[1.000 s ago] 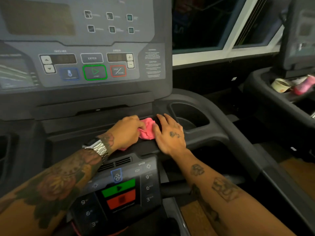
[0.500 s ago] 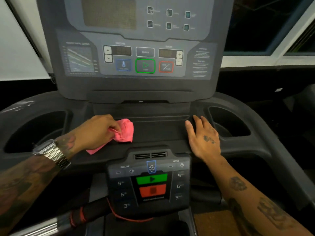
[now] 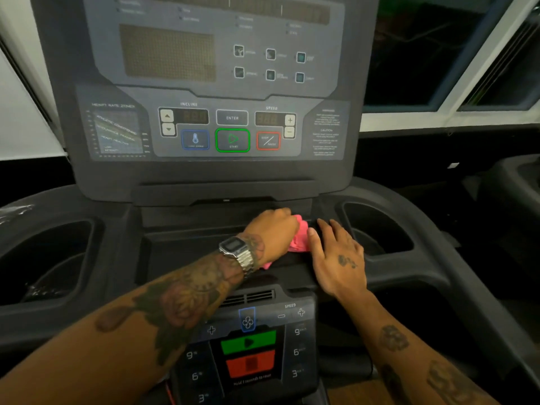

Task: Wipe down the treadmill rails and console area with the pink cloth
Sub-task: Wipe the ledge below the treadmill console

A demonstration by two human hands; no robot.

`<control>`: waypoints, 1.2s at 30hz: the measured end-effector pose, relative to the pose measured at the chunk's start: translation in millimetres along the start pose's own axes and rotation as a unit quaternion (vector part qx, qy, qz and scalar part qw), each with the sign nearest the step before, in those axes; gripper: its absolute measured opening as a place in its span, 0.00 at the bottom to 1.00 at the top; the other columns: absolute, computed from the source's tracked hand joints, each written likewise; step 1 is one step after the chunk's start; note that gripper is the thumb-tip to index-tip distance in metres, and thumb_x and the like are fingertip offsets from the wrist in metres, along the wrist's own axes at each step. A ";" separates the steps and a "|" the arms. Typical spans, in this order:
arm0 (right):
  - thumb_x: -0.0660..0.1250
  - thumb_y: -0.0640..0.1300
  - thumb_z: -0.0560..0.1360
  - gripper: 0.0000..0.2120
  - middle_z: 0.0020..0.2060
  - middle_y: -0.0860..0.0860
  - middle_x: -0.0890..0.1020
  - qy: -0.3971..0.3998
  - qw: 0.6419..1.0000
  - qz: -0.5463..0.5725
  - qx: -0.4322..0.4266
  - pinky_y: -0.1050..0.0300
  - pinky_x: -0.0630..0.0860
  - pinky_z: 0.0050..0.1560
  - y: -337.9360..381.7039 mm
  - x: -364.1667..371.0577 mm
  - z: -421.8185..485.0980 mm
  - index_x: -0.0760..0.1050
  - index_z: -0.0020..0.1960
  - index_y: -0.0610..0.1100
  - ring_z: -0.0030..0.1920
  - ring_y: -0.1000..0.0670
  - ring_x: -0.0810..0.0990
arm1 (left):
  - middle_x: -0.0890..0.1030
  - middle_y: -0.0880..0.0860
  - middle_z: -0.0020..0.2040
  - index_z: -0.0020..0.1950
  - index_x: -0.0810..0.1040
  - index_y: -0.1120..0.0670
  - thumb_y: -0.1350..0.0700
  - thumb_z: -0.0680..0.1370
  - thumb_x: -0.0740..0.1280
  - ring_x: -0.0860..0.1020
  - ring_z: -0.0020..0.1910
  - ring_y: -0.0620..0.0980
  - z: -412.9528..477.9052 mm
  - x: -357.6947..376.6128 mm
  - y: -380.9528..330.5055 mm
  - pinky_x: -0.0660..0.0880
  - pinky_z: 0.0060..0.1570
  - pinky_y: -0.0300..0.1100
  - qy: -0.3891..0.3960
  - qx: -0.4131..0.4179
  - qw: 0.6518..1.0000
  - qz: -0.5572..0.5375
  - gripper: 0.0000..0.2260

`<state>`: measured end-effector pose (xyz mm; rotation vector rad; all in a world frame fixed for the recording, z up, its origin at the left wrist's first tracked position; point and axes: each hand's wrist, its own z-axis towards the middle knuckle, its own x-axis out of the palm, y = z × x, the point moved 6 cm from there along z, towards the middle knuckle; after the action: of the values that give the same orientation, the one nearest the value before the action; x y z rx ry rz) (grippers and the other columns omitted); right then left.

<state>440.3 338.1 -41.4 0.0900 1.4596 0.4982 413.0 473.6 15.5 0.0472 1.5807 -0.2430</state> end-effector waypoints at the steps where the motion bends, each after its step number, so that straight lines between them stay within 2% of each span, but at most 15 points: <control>1: 0.43 0.65 0.80 0.28 0.76 0.48 0.64 0.002 1.000 0.001 0.000 0.45 0.55 0.73 -1.0 -0.1 0.3 0.63 0.75 0.56 0.75 0.47 0.60 | 0.76 0.58 0.56 0.59 0.76 0.56 0.60 0.78 0.60 0.77 0.55 0.60 4.0 1.6 -8.3 0.72 0.53 0.50 -0.007 0.008 1.000 -0.006 0.12; 4: 0.43 0.63 0.81 0.26 0.76 0.49 0.63 0.010 1.000 0.017 0.002 0.46 0.53 0.73 -3.8 0.6 0.5 0.62 0.75 0.57 0.76 0.48 0.59 | 0.75 0.56 0.56 0.60 0.76 0.54 0.61 0.77 0.61 0.77 0.54 0.58 5.1 11.3 -15.8 0.70 0.53 0.46 -0.024 0.021 0.999 -0.027 0.13; 7: 0.43 0.63 0.81 0.27 0.77 0.49 0.63 0.009 1.000 0.030 0.002 0.47 0.53 0.74 -3.8 -0.6 0.2 0.62 0.76 0.56 0.76 0.49 0.59 | 0.77 0.53 0.54 0.57 0.80 0.49 0.61 0.76 0.65 0.77 0.54 0.54 -9.9 19.0 -1.1 0.66 0.49 0.39 -0.029 0.013 0.993 -0.115 0.13; 10: 0.44 0.63 0.81 0.27 0.77 0.50 0.62 0.010 0.999 0.037 0.011 0.46 0.53 0.75 -4.2 -1.0 -0.2 0.63 0.76 0.56 0.76 0.49 0.59 | 0.78 0.50 0.55 0.55 0.82 0.46 0.61 0.75 0.66 0.76 0.56 0.52 -29.6 27.2 24.1 0.70 0.55 0.41 -0.026 -0.029 0.985 -0.170 0.14; 12: 0.45 0.63 0.81 0.27 0.77 0.50 0.62 0.011 0.999 0.040 0.015 0.47 0.52 0.75 -4.7 -0.7 0.4 0.63 0.75 0.57 0.76 0.49 0.59 | 0.79 0.49 0.53 0.51 0.84 0.44 0.60 0.73 0.68 0.78 0.54 0.52 -44.2 28.0 44.7 0.73 0.56 0.45 -0.034 -0.058 0.979 -0.192 0.13; 15: 0.45 0.64 0.81 0.27 0.77 0.51 0.63 0.011 0.999 0.050 0.014 0.47 0.52 0.75 -5.1 -1.4 0.0 0.63 0.75 0.57 0.76 0.50 0.59 | 0.82 0.47 0.50 0.46 0.85 0.42 0.58 0.71 0.72 0.80 0.51 0.48 -71.6 20.0 77.4 0.74 0.55 0.40 -0.038 -0.094 0.975 -0.196 0.10; 17: 0.45 0.63 0.81 0.27 0.76 0.50 0.63 0.006 0.998 0.056 0.011 0.47 0.53 0.74 -4.8 -2.6 -0.8 0.63 0.75 0.56 0.76 0.49 0.60 | 0.83 0.47 0.50 0.45 0.86 0.43 0.58 0.70 0.74 0.81 0.51 0.47 -93.7 12.9 100.4 0.70 0.53 0.34 -0.042 -0.110 0.977 -0.179 0.09; 19: 0.46 0.63 0.81 0.27 0.76 0.50 0.63 -0.001 0.998 0.058 0.005 0.48 0.54 0.74 -4.0 -3.3 -1.4 0.64 0.75 0.55 0.76 0.49 0.60 | 0.84 0.46 0.48 0.44 0.86 0.44 0.58 0.69 0.75 0.81 0.50 0.47 -116.0 6.3 121.2 0.68 0.51 0.32 -0.061 -0.125 0.976 -0.168 0.10; 22: 0.46 0.63 0.81 0.27 0.76 0.50 0.63 0.000 0.998 0.060 0.002 0.48 0.53 0.74 -4.4 -3.0 -2.2 0.64 0.75 0.55 0.76 0.49 0.60 | 0.83 0.43 0.48 0.44 0.86 0.44 0.60 0.69 0.75 0.81 0.50 0.45 -136.0 3.6 134.5 0.71 0.53 0.35 -0.065 -0.139 0.977 -0.151 0.11; 25: 0.46 0.63 0.81 0.27 0.76 0.49 0.63 0.001 0.998 0.059 0.004 0.48 0.54 0.74 -3.7 -3.3 -2.9 0.64 0.75 0.55 0.76 0.49 0.60 | 0.82 0.42 0.49 0.45 0.85 0.43 0.60 0.69 0.75 0.81 0.51 0.44 -136.2 2.6 128.6 0.74 0.56 0.41 -0.054 -0.119 0.979 -0.158 0.12; 27: 0.46 0.63 0.81 0.27 0.76 0.49 0.64 -0.014 0.999 0.046 0.004 0.47 0.55 0.74 -2.4 -3.7 -2.8 0.65 0.75 0.54 0.75 0.48 0.61 | 0.82 0.42 0.48 0.46 0.85 0.44 0.60 0.69 0.75 0.80 0.51 0.44 -126.2 3.3 118.8 0.73 0.56 0.41 -0.035 -0.098 0.982 -0.160 0.12; 33: 0.48 0.62 0.81 0.25 0.74 0.50 0.67 -0.036 0.998 0.049 0.010 0.47 0.58 0.73 -3.3 -4.1 -2.2 0.68 0.73 0.55 0.74 0.49 0.64 | 0.80 0.45 0.49 0.49 0.84 0.42 0.52 0.72 0.72 0.78 0.54 0.48 -56.6 10.0 67.5 0.74 0.54 0.46 0.006 -0.047 0.986 -0.157 0.08; 36: 0.50 0.61 0.81 0.24 0.74 0.50 0.68 -0.041 0.997 0.061 0.015 0.49 0.58 0.73 -3.4 -5.2 -1.6 0.69 0.72 0.55 0.74 0.50 0.64 | 0.80 0.48 0.51 0.51 0.84 0.43 0.54 0.72 0.71 0.77 0.56 0.52 -13.2 16.1 43.0 0.74 0.55 0.47 0.010 -0.033 0.987 -0.157 0.10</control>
<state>439.5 332.7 -37.9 0.2228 1.3865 0.5651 407.4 516.0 -5.8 -0.2544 1.6121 -0.4363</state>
